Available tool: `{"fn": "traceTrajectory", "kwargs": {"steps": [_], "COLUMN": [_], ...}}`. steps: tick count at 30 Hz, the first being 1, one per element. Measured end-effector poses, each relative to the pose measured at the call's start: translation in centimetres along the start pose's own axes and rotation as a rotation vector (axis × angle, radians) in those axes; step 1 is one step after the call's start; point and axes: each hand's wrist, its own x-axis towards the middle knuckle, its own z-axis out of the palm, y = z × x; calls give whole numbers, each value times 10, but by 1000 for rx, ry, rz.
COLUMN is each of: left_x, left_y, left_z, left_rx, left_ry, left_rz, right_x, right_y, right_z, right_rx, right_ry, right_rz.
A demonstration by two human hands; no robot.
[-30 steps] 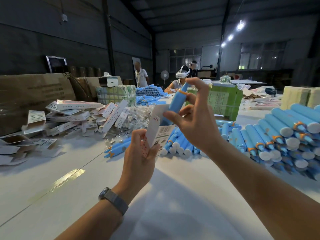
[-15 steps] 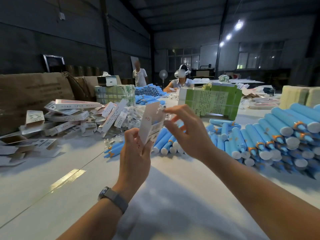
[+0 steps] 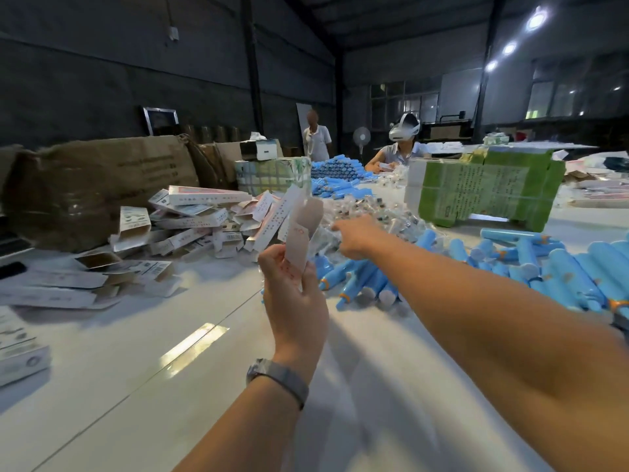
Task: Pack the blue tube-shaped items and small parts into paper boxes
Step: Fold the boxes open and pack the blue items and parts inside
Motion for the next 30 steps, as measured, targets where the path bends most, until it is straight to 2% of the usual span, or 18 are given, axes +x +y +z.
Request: {"fn": "traceTrajectory", "kwargs": {"steps": [2, 4, 5, 7, 9, 12, 14, 18, 23, 25, 28, 30], "left_x": [0, 0, -1, -1, 2, 2, 0, -5, -13, -18, -26, -30], "left_y": [-3, -5, -6, -8, -9, -10, -9, -1, 11, 13, 17, 20], "left_z": [0, 1, 2, 3, 1, 1, 2, 5, 9, 10, 11, 11], "left_rx": [-13, -9, -2, 17, 35, 27, 6, -94, -202, -195, -159, -142], "left_ry": [1, -21, -32, -52, -53, -55, -58, -108, -176, -212, -246, -259], "left_rz": [10, 41, 57, 92, 96, 81, 78, 61, 99, 134, 168, 189], "right_x": [20, 31, 33, 31, 21, -1, -24, -92, -188, -217, -235, -235], "right_y": [-2, -3, -3, -4, -9, -12, -13, -11, -1, 0, -1, 1], "right_z": [10, 17, 18, 17, 12, -1, -13, -44, -87, -92, -89, -86], "right_rx": [-91, -145, -172, -168, 7, 323, 507, 849, 1159, 1158, 1076, 976], "right_ry": [-109, -125, -81, 125, 282, 326, 435, 692, 932, 1015, 1016, 1024], "right_rz": [34, 64, 66, 51, 14, -80, -138, -221, -336, -401, -496, -472]}}
